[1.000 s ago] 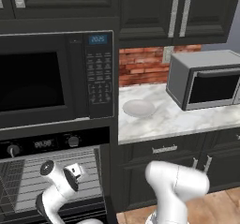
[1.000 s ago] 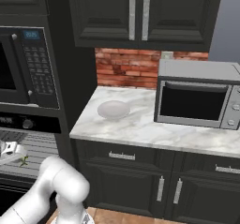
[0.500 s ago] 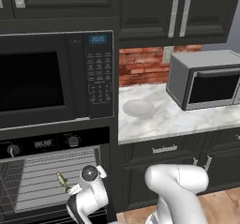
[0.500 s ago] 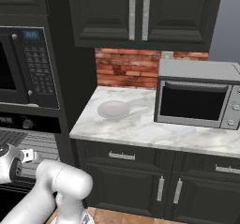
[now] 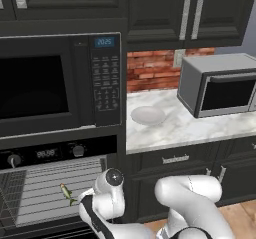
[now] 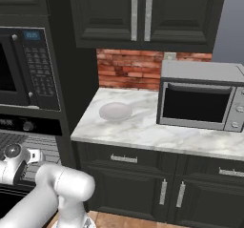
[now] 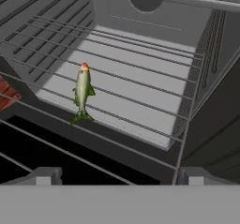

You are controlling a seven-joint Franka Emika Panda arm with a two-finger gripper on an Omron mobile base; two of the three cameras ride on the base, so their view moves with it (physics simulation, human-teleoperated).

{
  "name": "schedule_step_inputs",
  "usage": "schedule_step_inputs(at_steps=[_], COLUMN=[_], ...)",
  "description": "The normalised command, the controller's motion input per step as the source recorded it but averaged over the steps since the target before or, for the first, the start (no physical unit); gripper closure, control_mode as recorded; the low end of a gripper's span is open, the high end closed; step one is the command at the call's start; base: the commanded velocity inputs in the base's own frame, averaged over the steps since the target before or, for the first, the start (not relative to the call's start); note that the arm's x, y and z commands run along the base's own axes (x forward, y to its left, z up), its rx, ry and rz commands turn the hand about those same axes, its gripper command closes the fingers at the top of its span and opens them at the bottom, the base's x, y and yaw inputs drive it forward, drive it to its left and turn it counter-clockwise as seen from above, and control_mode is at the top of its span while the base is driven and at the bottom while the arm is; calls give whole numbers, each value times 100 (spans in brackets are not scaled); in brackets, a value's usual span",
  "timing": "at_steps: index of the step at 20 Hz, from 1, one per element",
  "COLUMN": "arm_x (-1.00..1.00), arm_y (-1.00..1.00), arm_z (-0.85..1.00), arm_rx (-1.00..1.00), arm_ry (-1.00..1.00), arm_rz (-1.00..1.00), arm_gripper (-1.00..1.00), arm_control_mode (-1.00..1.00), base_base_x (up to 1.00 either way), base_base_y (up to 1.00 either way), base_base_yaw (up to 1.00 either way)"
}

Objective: Take the fish from the oven and place it on the plate on the counter.

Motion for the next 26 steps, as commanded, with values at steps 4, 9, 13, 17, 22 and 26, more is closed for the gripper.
schedule_step_inputs(at_steps=[4,9,13,17,22,26], arm_x=[3,2,0,14,12,11], arm_y=[11,38,30,22,26,22], arm_z=[18,0,-3,-8,-23,-35], arm_rx=[2,0,0,0,0,0], arm_ry=[13,4,1,6,2,0], arm_rz=[0,0,0,0,0,0], arm_gripper=[-100,-100,-100,-100,-100,-100], arm_control_mode=[-100,-100,-100,-100,-100,-100], base_base_x=[0,0,0,0,0,0], base_base_y=[0,0,0,0,0,0], base_base_yaw=[0,0,0,0,0,0])
